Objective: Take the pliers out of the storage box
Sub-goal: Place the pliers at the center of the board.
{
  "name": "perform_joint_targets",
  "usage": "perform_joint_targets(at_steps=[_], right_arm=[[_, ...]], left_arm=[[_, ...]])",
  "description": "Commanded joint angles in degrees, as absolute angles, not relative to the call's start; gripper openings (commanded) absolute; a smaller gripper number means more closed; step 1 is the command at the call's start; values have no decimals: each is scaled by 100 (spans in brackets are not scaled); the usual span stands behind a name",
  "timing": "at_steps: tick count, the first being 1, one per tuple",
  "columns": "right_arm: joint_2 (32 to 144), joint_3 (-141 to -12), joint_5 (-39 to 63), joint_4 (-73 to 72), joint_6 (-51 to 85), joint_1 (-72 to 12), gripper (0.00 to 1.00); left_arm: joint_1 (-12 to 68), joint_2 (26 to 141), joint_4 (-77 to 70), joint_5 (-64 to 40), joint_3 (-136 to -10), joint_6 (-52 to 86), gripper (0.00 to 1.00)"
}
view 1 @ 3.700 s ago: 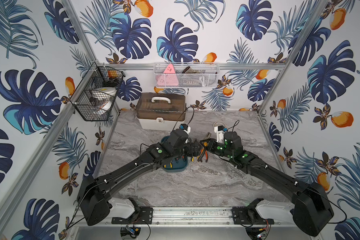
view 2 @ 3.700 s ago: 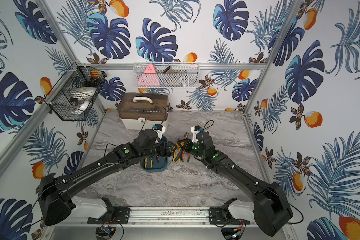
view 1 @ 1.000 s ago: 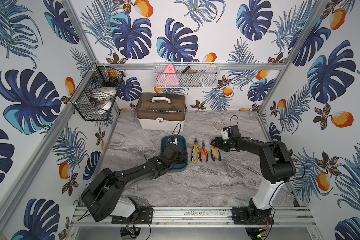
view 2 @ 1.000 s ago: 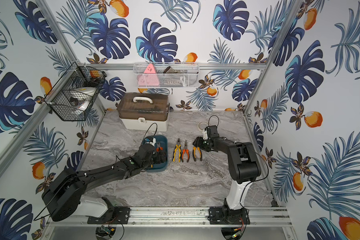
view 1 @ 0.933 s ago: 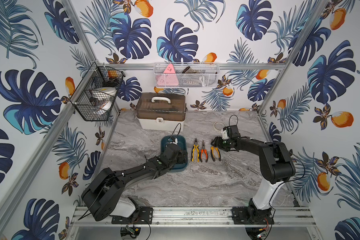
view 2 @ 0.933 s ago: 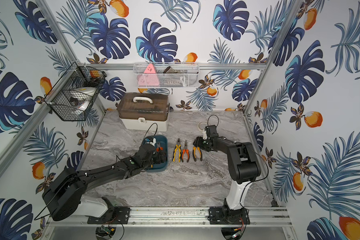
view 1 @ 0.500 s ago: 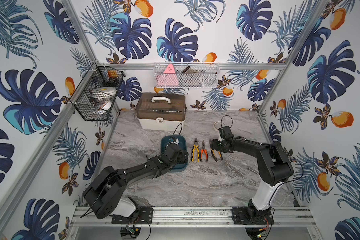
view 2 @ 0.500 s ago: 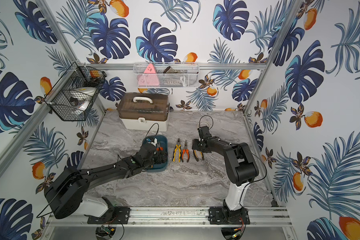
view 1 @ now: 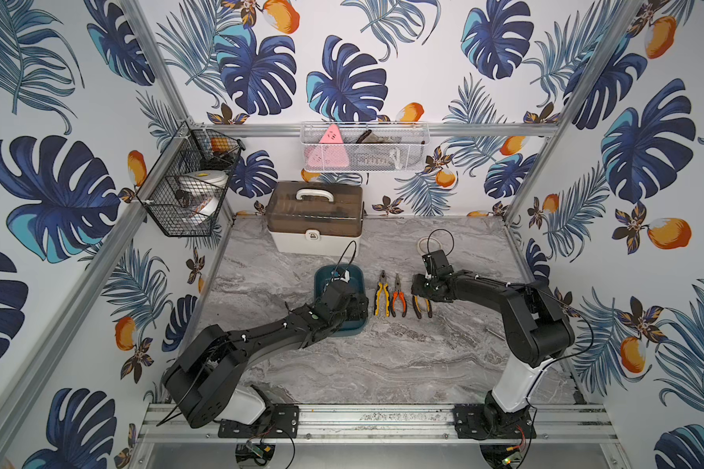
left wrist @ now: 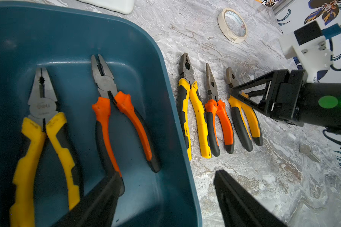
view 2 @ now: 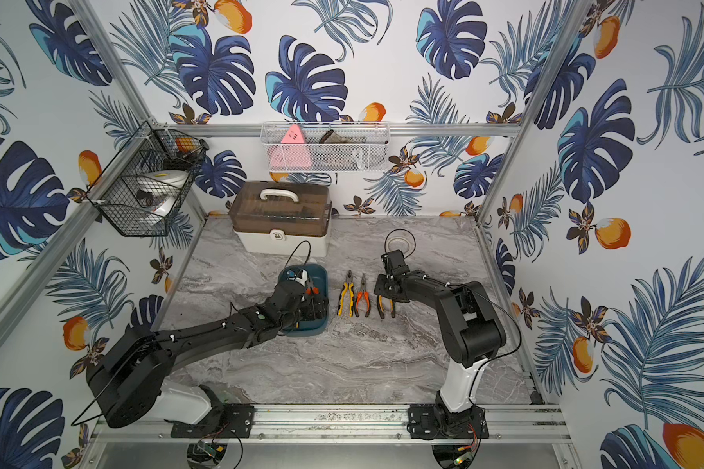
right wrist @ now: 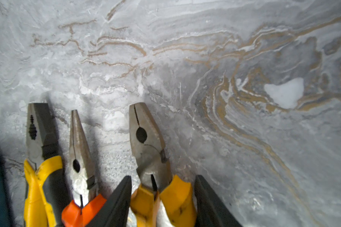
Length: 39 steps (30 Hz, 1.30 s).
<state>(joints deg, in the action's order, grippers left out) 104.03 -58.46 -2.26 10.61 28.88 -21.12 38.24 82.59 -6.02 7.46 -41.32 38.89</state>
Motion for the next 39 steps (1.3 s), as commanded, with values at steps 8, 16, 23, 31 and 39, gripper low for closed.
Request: perform_joint_targets(at_steps=[8,16,23,31,39], right_arm=[[10395,-5687,-264,1700,3437,-2214,53],[10494,-5729,-231,1613,3642,-2322,52],[10504,-5791,-276,1642,3735,-2363,51],[10588,-5827,-263,1613,3858,-2432,51],[10571,-5827,-316,1573,3944,-2484,51]], left_arm=[[3832,8253,-668,703,-4182,3840,82],[3831,8288,-653,677,-4210,3832,82],[3824,8264,-644,667,-4196,3840,82],[3826,8246,-642,659,-4199,3841,82],[3830,8244,-642,650,-4207,3833,82]])
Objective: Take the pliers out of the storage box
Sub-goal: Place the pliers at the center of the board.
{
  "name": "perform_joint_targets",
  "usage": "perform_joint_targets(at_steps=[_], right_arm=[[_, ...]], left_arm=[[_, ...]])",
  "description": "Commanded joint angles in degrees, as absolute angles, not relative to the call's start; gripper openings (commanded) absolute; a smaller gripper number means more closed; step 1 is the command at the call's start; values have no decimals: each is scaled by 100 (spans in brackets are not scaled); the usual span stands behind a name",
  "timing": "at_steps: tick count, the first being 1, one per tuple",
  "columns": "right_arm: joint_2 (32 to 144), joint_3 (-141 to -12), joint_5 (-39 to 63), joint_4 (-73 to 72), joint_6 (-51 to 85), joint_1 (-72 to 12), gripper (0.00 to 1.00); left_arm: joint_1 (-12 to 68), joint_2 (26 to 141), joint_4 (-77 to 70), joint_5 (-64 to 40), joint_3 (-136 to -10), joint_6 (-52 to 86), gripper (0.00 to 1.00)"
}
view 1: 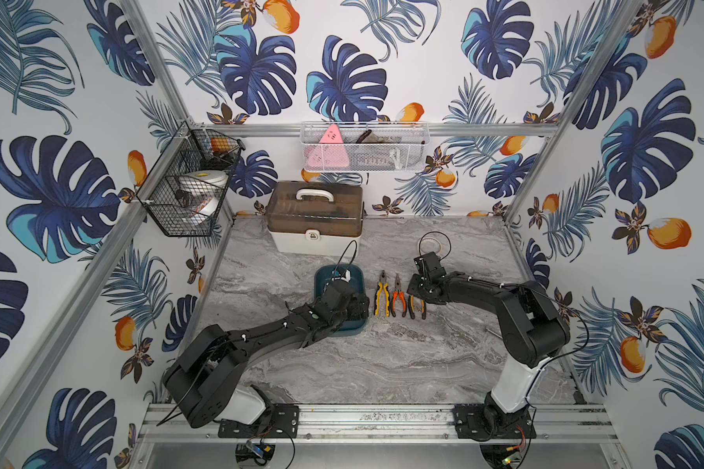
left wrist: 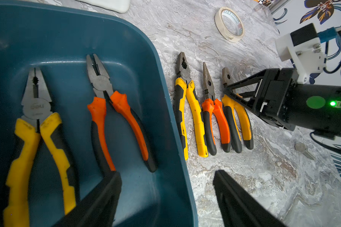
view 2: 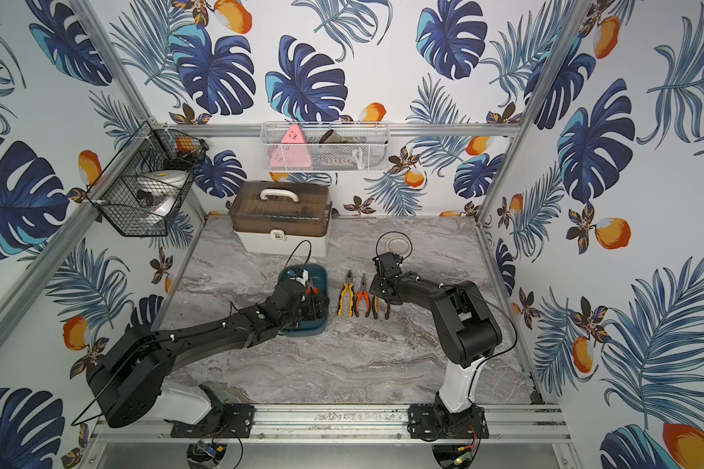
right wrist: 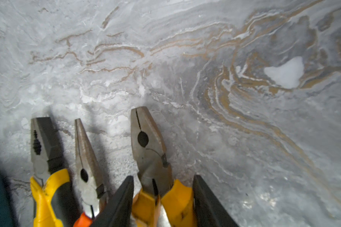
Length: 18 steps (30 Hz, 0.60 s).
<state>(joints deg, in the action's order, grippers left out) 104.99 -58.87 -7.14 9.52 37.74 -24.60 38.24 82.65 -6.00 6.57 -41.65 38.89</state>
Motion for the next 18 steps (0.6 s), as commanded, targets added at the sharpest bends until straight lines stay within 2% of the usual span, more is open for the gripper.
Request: perform_joint_targets(at_steps=[1,8,13,18], right_arm=[[10557,-5817,-310,1559,3953,-2481,51],[10479,-5836,-439,1652,3929,-2500,51],[10170,-5911,-416,1830,3877,-2496,59],[9710,-6195,-218,2177,3663,-2502,62]], left_arm=[[3827,8236,-635,650,-4203,3835,82],[3824,8244,-611,644,-4224,3826,82],[3825,8232,-605,692,-4220,3825,83],[3825,8173,-589,785,-4192,3808,82]])
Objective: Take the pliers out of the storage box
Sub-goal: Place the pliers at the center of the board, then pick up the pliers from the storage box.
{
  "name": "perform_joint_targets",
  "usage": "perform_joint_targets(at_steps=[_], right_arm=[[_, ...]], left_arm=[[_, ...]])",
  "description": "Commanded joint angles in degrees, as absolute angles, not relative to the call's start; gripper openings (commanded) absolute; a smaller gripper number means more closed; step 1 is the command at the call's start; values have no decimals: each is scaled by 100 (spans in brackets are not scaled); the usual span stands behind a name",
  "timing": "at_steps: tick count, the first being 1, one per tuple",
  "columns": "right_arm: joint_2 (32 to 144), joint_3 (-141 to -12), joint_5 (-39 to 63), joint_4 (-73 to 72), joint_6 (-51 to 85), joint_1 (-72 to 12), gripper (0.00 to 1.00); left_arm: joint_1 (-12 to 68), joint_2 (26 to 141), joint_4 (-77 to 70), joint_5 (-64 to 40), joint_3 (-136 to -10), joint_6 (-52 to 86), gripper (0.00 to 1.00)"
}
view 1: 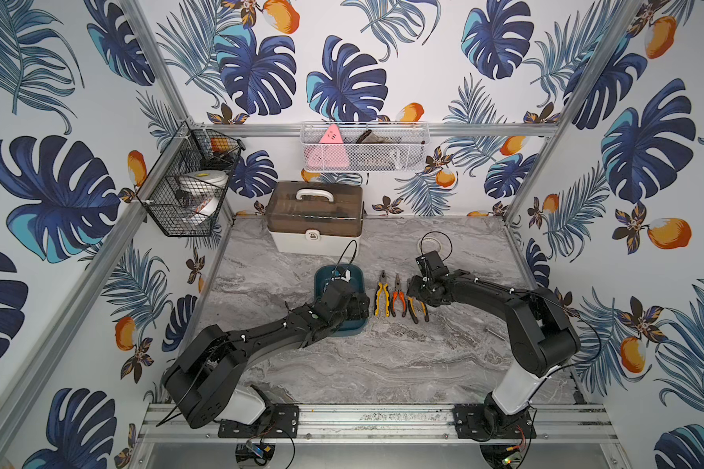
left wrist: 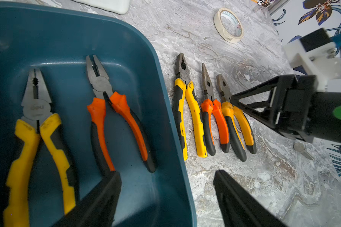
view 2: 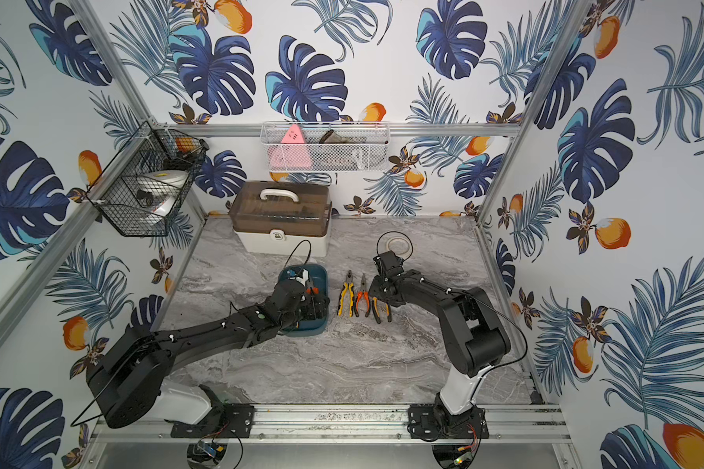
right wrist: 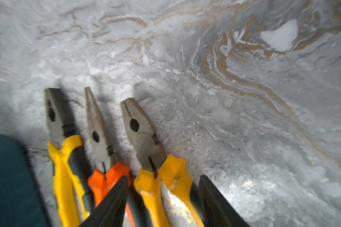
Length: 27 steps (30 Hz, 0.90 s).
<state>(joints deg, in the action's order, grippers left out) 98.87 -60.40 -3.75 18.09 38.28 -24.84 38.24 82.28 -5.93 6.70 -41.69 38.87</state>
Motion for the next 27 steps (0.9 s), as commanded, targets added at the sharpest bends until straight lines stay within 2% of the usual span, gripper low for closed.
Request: perform_joint_targets(at_steps=[1,4,8,12,15,17,20,27], right_arm=[[9635,-6250,-179,2241,3595,-2496,62],[9354,-6320,-92,2371,3323,-2494,62],[8955,-5757,5,1880,2845,-2492,64],[8776,-4848,-85,1083,2570,-2498,65],[8423,-3878,168,-161,2482,-2497,67],[7899,-3762,228,-214,2486,-2520,70],[7426,-3425,203,-718,2551,-2554,80],[7441,-3431,-51,-456,2636,-2550,82]], left_arm=[[3830,8164,-584,811,-4192,3804,82],[3828,8158,-580,844,-4184,3782,82],[3832,8193,-554,836,-4219,3768,82],[3828,8240,-511,909,-4243,3744,82],[3828,8308,-475,1031,-4254,3759,82],[3830,8421,-467,1072,-4277,3792,82],[3827,8580,-507,1004,-4328,3812,82],[3815,8703,-402,1145,-4395,3770,82]])
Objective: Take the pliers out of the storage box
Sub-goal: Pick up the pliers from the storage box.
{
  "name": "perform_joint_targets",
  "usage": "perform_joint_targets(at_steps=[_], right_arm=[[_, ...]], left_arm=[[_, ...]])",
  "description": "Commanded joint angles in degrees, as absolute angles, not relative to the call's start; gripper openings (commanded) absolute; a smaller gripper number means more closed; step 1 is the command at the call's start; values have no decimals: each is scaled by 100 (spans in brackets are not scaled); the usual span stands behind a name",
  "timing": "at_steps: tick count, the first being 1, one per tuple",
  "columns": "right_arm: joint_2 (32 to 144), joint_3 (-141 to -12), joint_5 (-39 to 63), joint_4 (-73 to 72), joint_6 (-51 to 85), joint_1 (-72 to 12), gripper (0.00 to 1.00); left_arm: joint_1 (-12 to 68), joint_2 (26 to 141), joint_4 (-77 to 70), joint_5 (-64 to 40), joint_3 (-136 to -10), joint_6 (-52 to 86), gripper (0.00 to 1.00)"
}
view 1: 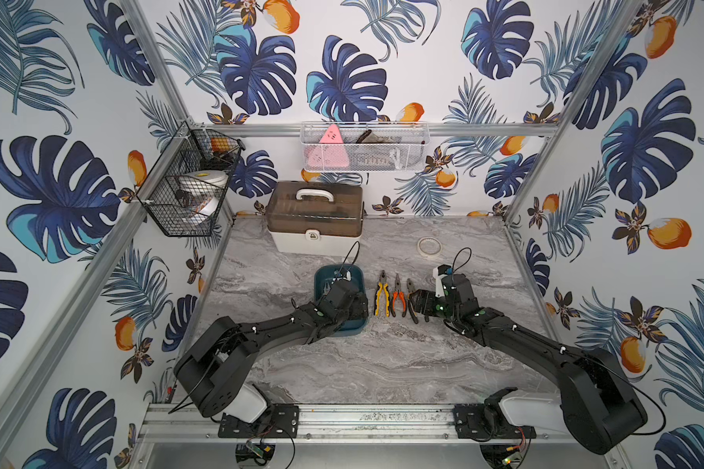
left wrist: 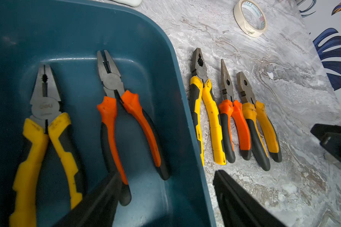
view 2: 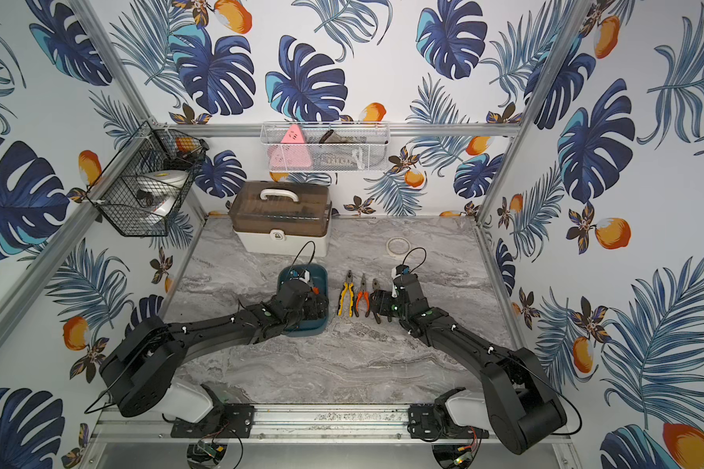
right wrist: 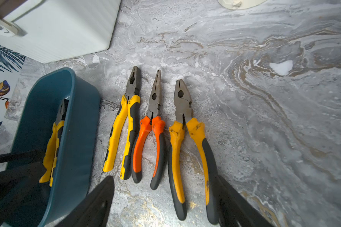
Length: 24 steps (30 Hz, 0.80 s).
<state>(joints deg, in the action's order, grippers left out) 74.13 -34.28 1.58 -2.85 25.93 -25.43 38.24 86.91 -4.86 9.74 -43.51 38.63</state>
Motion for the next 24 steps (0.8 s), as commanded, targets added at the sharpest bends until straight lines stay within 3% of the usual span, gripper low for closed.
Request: perform_joint_targets(at_steps=[1,17,24], right_arm=[[7436,-3444,-194,-411,2669,-2551,82],[6930,-3316,-1013,-256,2656,-2550,80],[7048,-3337,-1061,-226,2685,-2518,80]], left_arm=[[3820,8732,-345,1225,-4401,3807,82],[3449,9472,677,1406,-5078,4094,70],[3342,9783,821,1180,-5280,4200,51]])
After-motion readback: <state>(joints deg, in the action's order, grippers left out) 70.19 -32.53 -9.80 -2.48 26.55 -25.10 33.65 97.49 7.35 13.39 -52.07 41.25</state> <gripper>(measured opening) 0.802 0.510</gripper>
